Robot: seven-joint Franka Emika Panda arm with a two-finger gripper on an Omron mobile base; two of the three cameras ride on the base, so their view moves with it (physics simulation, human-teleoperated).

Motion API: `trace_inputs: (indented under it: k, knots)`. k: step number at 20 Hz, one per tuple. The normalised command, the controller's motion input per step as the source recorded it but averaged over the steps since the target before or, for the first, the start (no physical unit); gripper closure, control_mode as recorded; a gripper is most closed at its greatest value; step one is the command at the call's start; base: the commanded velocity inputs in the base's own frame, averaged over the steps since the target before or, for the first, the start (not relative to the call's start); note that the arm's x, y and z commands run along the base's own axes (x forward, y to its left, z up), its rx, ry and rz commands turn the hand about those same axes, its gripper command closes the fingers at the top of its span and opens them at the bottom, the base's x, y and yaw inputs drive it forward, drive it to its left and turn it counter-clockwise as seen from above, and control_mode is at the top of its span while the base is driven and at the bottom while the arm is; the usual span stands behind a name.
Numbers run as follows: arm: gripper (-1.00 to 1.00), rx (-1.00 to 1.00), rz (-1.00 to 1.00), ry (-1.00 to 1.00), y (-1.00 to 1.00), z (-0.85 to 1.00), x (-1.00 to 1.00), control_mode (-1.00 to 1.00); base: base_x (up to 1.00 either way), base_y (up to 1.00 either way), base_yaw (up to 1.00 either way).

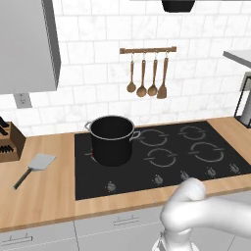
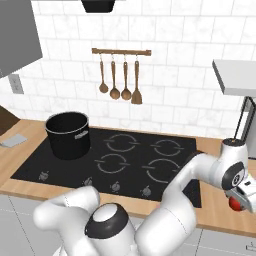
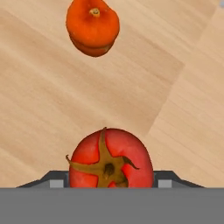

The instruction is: Put the tomato and squash in the pot. Retrieve the spatula and lightly stir the vegetables in the pot.

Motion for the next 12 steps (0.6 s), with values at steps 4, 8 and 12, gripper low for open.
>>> trace_inputs:
  k: [4,8,12]
  knots:
    - [1.00,0.01,0.10,0.03,0.89,0.04,-0.55,-1.00,0.00,0.00,0.00]
    - [1.00,0.09,0.09,0.05,0.73,0.00,-0.46,-1.00,0.00,0.00,0.00]
    - [1.00,0.02,0.11,0.01,0.65,0.32,-0.24,-1.00,0.00,0.00,0.00]
